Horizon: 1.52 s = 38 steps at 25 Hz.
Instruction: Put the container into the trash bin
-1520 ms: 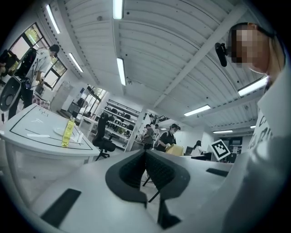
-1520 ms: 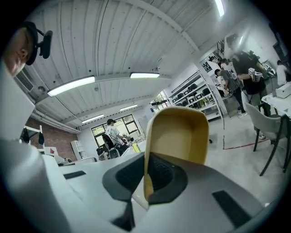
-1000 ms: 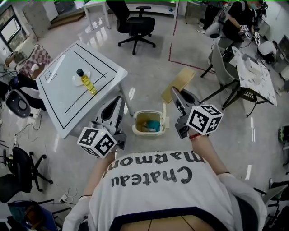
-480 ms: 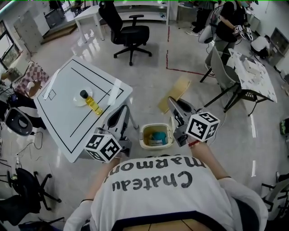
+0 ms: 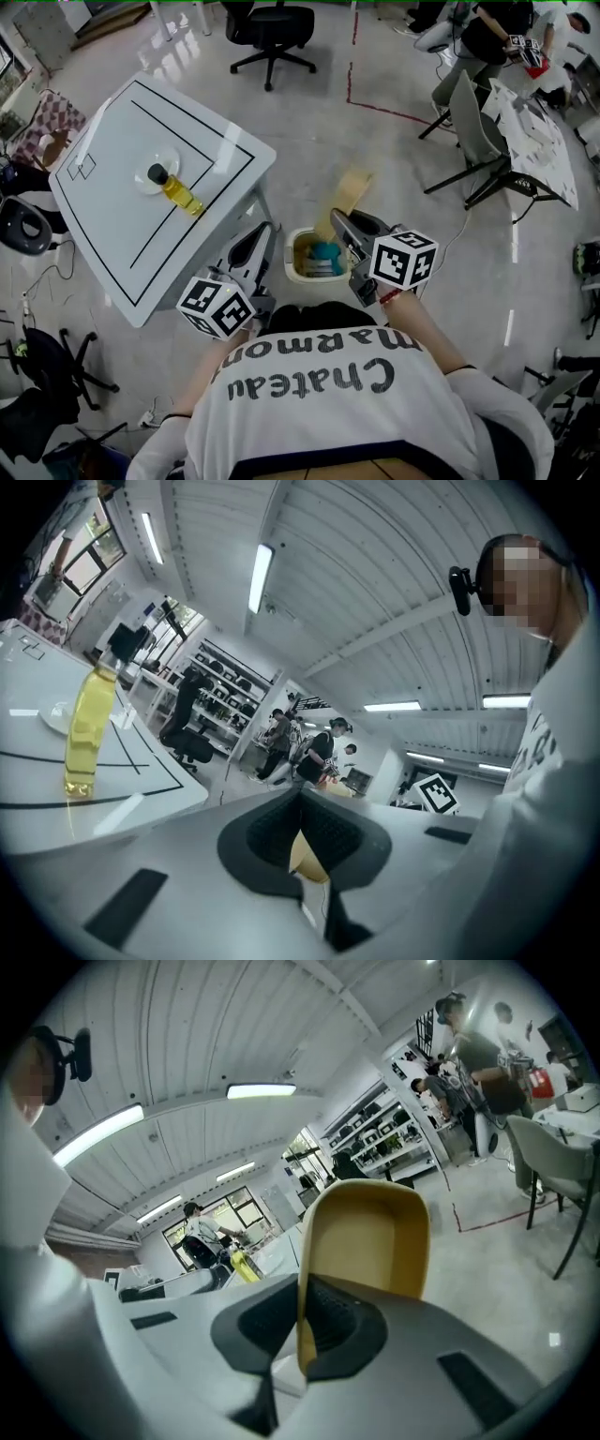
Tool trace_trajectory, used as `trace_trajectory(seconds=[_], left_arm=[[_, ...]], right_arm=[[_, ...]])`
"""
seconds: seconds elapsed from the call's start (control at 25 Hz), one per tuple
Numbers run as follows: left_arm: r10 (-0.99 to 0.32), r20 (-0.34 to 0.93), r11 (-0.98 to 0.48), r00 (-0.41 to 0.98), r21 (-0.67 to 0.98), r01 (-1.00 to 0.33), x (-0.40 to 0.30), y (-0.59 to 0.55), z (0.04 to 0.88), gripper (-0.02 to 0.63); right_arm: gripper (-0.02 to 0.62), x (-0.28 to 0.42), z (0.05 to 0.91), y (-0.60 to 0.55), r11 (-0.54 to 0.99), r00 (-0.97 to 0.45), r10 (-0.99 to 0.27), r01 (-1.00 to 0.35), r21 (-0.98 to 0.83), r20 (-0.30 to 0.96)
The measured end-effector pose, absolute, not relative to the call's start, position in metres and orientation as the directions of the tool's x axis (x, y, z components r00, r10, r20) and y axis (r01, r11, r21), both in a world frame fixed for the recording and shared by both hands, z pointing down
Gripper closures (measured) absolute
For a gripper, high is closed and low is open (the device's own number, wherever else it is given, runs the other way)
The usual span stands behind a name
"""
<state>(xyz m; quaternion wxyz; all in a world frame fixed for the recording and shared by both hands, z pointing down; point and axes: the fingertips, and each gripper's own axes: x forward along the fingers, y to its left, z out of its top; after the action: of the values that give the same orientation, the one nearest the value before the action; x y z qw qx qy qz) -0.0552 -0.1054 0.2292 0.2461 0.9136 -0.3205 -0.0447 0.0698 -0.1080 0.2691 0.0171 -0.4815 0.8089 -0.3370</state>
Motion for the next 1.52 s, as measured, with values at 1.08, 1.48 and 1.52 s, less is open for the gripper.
trace_trajectory(seconds=[1.08,1.48,1.52], left_arm=[[-0.532,0.572,-0.248,0.624,0.599,-0.761,-0.105,-0.057,0.503,0.583],[-0.530,0.619,-0.178,0.580,0.587,-0.790,-0.104,-0.077,0.542,0.583],[-0.535,0.620,-0.176,0.574,0.583,-0.793,-0.104,-0.081,0.547,0.583]], right_arm=[[0.565,0.008,0.660,-0.056,0.292,-0.531,-0.035,-0.816,-0.499,0.847],[0.565,0.032,0.758,-0.080,0.559,-0.314,0.117,-0.763,-0.324,0.942],[0.565,0.034,0.766,-0.081,0.564,-0.301,0.139,-0.759,-0.325,0.943]])
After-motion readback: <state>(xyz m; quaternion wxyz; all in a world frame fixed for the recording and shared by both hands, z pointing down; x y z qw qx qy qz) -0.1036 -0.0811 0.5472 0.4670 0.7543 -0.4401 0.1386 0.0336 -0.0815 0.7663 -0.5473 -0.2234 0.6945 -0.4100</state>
